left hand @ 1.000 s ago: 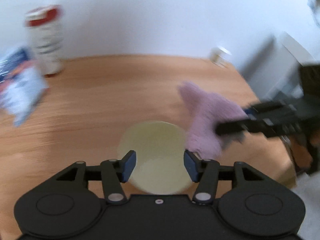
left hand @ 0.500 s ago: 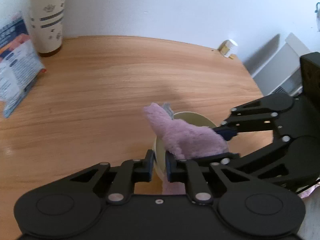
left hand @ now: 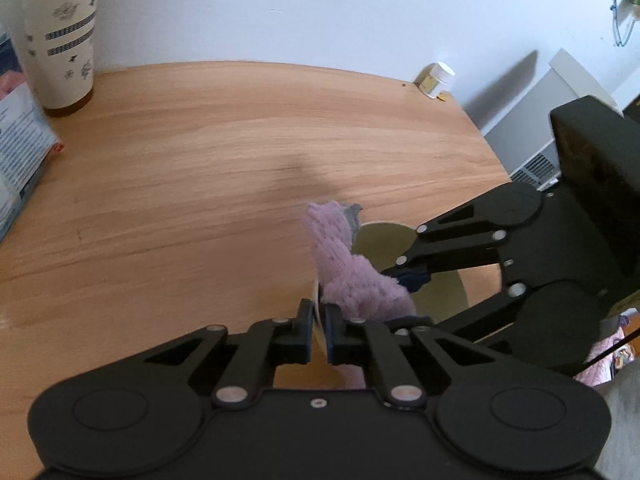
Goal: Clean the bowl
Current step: 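Lower the pink cloth into the bowl held by the left gripper, then wipe the bowl's inside with the cloth in the right gripper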
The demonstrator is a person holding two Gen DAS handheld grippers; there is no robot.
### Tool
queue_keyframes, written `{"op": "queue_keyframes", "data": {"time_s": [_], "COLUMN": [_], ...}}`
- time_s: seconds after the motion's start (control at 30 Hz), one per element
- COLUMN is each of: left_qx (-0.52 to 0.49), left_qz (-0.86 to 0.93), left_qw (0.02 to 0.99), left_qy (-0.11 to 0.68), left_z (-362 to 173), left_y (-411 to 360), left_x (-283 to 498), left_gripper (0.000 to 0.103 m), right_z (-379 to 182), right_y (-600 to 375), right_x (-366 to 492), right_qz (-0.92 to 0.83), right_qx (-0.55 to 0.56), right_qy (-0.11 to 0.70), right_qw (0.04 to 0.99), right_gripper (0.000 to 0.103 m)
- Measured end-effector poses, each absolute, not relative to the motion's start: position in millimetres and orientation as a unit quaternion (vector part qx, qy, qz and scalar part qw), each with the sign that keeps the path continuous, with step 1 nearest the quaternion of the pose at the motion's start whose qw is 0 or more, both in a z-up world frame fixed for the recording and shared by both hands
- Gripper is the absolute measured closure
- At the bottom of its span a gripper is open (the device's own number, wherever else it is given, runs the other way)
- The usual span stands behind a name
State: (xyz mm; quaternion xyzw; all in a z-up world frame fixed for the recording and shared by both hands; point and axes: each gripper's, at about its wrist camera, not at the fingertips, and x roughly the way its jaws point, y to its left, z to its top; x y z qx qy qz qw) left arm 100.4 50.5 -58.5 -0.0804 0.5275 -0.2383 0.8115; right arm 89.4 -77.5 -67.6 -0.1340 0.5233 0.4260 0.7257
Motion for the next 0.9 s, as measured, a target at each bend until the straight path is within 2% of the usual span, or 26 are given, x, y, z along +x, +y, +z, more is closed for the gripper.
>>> {"op": "queue_keyframes", "data": {"time_s": [0.1,0.3,0.37,0.47,0.53,0.63,0.73,0.8,0.87,0.9], "left_qx": [-0.066,-0.077,-0.073,-0.07,-0.069,-0.068,-0.06,-0.051,-0.042,-0.038], "left_qz": [-0.244,-0.248,-0.247,-0.255,-0.256,-0.255,-0.253,-0.253,-0.253,-0.251], "left_qw": [0.813,0.812,0.81,0.803,0.8,0.798,0.797,0.8,0.803,0.805], "left_qy": [0.525,0.522,0.527,0.533,0.538,0.541,0.544,0.541,0.538,0.536], "left_z": [-57,-56,-57,-59,-60,-60,-62,-62,-62,-63], "left_y": [47,52,52,50,50,50,49,45,41,40], "left_x": [101,102,103,103,103,103,102,102,101,100], "left_gripper": [0.097,0.096,0.096,0.094,0.093,0.093,0.093,0.093,0.093,0.094], "right_z": [-78,-71,-60,-36,-30,-32,-45,-51,-59,-62], "right_y": [-72,-78,-82,-93,-94,-88,-75,-72,-67,-66], "right_x": [85,78,71,63,59,54,45,43,41,41], "right_qz": [0.405,0.385,0.382,0.386,0.4,0.418,0.438,0.447,0.449,0.448], "right_qx": [-0.183,-0.196,-0.214,-0.209,-0.213,-0.246,-0.311,-0.325,-0.353,-0.358], "right_qy": [0.533,0.529,0.516,0.477,0.452,0.426,0.413,0.411,0.416,0.417], "right_qw": [0.72,0.731,0.737,0.761,0.768,0.764,0.735,0.725,0.708,0.705], "right_gripper": [0.073,0.07,0.062,0.042,0.039,0.039,0.047,0.048,0.064,0.067]}}
